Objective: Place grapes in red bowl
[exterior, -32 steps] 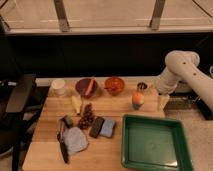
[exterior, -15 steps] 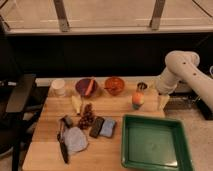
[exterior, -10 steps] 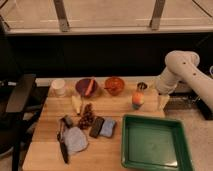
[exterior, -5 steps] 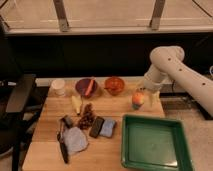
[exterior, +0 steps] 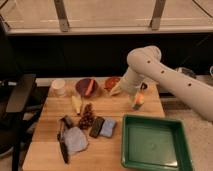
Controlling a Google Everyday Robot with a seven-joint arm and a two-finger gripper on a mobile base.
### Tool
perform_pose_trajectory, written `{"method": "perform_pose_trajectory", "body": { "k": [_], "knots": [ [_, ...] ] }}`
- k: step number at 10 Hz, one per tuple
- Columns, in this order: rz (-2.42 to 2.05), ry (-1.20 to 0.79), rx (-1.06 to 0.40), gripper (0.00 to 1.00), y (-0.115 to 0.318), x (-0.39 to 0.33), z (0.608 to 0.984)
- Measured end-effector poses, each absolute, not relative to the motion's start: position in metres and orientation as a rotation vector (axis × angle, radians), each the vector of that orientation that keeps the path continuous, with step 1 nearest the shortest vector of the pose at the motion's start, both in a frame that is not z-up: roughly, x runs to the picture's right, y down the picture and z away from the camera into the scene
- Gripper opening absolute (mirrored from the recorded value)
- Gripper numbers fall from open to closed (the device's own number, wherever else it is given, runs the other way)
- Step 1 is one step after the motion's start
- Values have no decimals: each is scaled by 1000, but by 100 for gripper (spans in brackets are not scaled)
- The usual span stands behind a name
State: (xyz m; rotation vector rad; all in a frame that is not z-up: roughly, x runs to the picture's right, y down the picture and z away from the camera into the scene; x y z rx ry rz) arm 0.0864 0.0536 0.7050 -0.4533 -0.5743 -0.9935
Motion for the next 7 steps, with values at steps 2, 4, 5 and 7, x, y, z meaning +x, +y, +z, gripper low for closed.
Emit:
{"method": "perform_pose_trajectory", "body": {
  "k": [2,4,5,7],
  "knots": [
    [-998,-576,-451,72,54,84,705],
    [-1024,-566,-462,72,53,82,706],
    [-1067,-564,-467,72,53,73,709],
    [-1154,-568,-474,72,55,46,715]
  ]
}}
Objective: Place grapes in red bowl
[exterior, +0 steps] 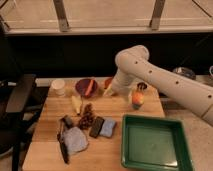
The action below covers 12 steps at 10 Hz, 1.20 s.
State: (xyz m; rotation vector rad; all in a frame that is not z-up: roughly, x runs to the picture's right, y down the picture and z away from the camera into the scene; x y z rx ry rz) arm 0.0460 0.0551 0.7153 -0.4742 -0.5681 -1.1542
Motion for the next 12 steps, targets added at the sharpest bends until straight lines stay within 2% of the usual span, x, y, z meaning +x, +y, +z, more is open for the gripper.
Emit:
{"method": "perform_pose_trajectory", "body": {
  "k": [2,7,12],
  "knots": [
    [-1236,-599,-484,72,63,2,731],
    [-1354,-724,-517,72,107,-61,805],
    [-1373,-825,-510,72,127,-95,836]
  ]
}}
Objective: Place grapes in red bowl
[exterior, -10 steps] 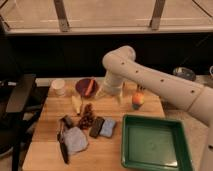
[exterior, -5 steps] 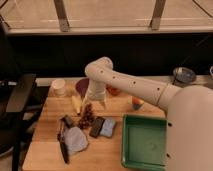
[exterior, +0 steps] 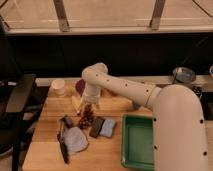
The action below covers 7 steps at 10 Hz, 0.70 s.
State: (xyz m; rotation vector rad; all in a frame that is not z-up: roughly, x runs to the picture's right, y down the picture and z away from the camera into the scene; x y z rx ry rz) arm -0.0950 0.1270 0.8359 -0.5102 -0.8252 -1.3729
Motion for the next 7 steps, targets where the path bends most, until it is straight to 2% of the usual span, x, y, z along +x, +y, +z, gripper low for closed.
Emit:
{"method": "perform_pose_trajectory", "body": {
  "k": [4,7],
  "knots": [
    [-1361,-895,-551,71,146,-105,864],
    [-1346,-941,-589,44,155,-107,875]
  ]
}}
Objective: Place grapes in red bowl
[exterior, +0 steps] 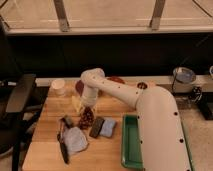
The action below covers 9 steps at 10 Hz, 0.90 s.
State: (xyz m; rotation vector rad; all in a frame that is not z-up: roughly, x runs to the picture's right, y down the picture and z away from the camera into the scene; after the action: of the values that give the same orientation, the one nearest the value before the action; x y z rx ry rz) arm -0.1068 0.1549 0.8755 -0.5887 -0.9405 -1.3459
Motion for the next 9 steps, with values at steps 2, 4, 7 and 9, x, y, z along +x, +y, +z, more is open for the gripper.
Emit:
{"method": "perform_pose_trajectory", "body": {
  "k": [2,4,7,9],
  "knots": [
    [-1335,-937,-580,22,149,-102,871],
    [-1297,-934,-544,4,132,-93,858],
    [-1180,-972,-424,0,95,-79,832],
    [-1113,-932,-327,0,44,-65,798]
  ]
}}
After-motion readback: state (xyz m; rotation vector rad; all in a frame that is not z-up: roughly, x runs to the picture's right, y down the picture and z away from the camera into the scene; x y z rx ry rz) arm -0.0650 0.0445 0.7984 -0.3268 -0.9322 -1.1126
